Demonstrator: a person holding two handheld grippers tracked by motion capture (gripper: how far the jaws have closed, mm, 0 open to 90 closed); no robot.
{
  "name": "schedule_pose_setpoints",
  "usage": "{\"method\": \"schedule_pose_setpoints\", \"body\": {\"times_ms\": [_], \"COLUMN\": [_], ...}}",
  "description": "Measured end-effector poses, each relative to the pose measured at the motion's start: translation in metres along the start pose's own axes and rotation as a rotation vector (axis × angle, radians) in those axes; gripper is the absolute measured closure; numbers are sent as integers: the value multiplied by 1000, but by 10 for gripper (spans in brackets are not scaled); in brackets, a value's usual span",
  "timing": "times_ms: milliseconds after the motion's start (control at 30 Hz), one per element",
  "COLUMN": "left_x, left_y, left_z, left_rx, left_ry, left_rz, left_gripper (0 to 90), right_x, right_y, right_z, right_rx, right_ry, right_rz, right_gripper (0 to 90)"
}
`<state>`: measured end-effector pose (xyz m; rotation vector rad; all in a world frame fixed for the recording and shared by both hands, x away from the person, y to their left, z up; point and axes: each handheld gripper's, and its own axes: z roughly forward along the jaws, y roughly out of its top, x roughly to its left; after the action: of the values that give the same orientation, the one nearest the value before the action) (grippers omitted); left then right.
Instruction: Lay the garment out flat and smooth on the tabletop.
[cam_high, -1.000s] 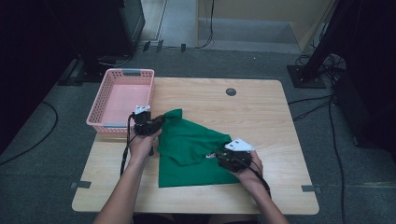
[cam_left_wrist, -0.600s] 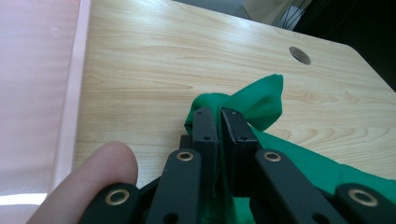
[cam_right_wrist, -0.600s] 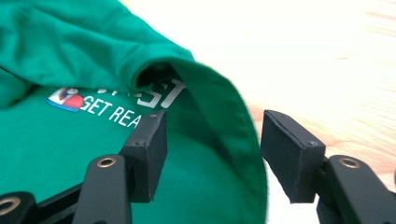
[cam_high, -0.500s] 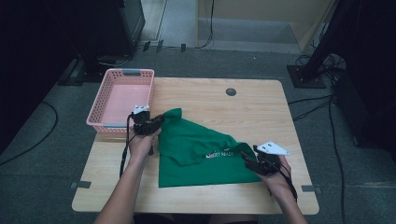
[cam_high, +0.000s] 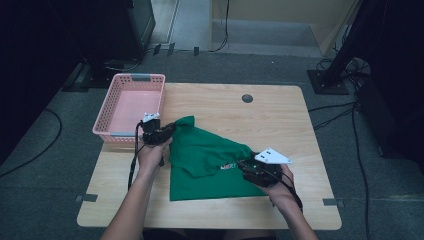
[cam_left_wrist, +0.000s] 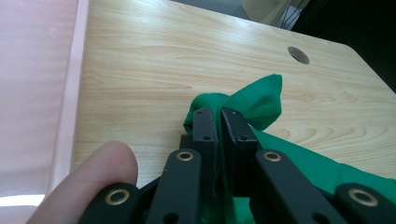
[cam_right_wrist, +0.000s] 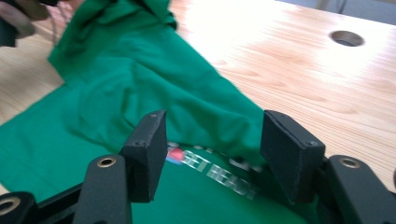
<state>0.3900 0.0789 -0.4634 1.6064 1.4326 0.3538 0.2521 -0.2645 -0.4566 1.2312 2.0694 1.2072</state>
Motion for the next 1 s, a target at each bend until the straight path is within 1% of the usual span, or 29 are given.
{"method": "schedule_pose_setpoints", "body": {"times_ms": [100, 233, 300, 433, 567, 633, 667, 733, 767, 833, 867, 900, 967, 1000], "left_x": [0, -1, -2, -3, -3, -3, -3, -2, -2, -2, -1, -1, 0, 0], "left_y": [0, -1, -1, -1, -1, -1, -1, -1, -1, 0, 0, 0, 1, 2], "left_z": [1, 2, 2, 3, 3, 2, 2, 1, 1, 0, 0, -1, -2, -2], "left_rx": [-1, -2, 0, 2, 1, -2, -2, -1, -1, -4, -4, -7, -13, -15], "left_ry": [-2, -8, -9, -11, -14, -17, -17, -16, -16, -19, -19, -21, -23, -22], "left_rz": [0, -5, -1, -2, 0, -3, -3, 0, 0, -4, -5, -6, -11, -12], "left_gripper": [864, 865, 865, 866, 866, 866, 866, 866, 866, 866, 866, 866, 866, 866], "right_x": [11, 24, 30, 42, 53, 59, 62, 67, 68, 68, 67, 66, 61, 57], "right_y": [4, 8, 8, 5, 0, -4, -5, -9, -10, -11, -10, -8, -2, 4], "right_z": [9, 25, 34, 53, 71, 78, 81, 85, 87, 88, 87, 85, 77, 71], "right_rx": [9, 34, 49, 82, 136, 156, 162, 162, 167, 164, 159, 156, 130, 109], "right_ry": [28, 45, 55, 72, 84, 94, 94, 48, 43, 31, 30, 37, 51, 48], "right_rz": [-13, -39, -50, -66, -71, -85, -98, -140, -151, -157, -153, -138, -109, -98], "right_gripper": [418, 418, 418, 418, 418, 419, 444, 601, 679, 828, 862, 875, 879, 878]}}
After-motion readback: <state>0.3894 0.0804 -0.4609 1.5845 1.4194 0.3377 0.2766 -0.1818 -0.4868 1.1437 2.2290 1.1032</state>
